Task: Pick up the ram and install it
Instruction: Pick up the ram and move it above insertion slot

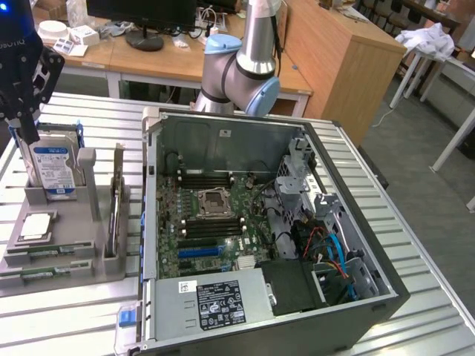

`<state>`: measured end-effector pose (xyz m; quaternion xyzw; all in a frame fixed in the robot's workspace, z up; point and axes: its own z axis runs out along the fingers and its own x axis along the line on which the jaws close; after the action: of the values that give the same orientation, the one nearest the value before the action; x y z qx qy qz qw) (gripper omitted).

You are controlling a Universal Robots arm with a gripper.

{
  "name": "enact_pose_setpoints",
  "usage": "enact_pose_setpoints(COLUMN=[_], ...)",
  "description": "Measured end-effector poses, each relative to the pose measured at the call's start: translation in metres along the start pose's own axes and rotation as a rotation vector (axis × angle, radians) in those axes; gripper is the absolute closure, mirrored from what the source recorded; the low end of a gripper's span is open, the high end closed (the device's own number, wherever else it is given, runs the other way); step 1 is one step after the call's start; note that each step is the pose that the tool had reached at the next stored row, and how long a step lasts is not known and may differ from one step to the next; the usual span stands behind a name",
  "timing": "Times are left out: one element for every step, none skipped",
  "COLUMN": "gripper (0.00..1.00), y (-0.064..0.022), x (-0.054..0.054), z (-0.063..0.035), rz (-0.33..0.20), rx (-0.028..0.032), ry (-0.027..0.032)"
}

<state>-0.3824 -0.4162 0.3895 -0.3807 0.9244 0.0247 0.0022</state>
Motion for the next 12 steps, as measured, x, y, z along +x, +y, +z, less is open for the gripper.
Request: enact_pose_setpoints(gripper=[0.89,0.89,0.89,0.89,0.89,0.89,0.89,0.89,0.89,0.89,0.89,0.89], y=[0.0,0.0,0.0,0.0,0.0,0.0,0.0,0.0,0.0,0.0,-0.0001,-0.0001], x=[0.0,0.0,0.0,0.0,0.0,0.0,0.0,0.0,0.0,0.0,0.0,0.0], z=[0.0001,0.0001,0.0001,0.0002,0.0002,0.0003,0.0003,0.0003,0.0004,0.0004,0.0004,0.0005], rz=[-0.02,-0.037,-0.056,-0.074,-0.091,-0.109,-0.127,-0.145,-0.164,-0.183,-0.201,-0.219], rx=[-0.0004,-0.0009,-0.0013,-0.0017,-0.0021,-0.0025,-0.0029,-0.0033,-0.0038,-0.0042,-0.0046,-0.0051], ry=[0.0008,0.0016,0.0025,0.0032,0.0041,0.0048,0.0056,0.0064,0.0073,0.0081,0.0089,0.0097])
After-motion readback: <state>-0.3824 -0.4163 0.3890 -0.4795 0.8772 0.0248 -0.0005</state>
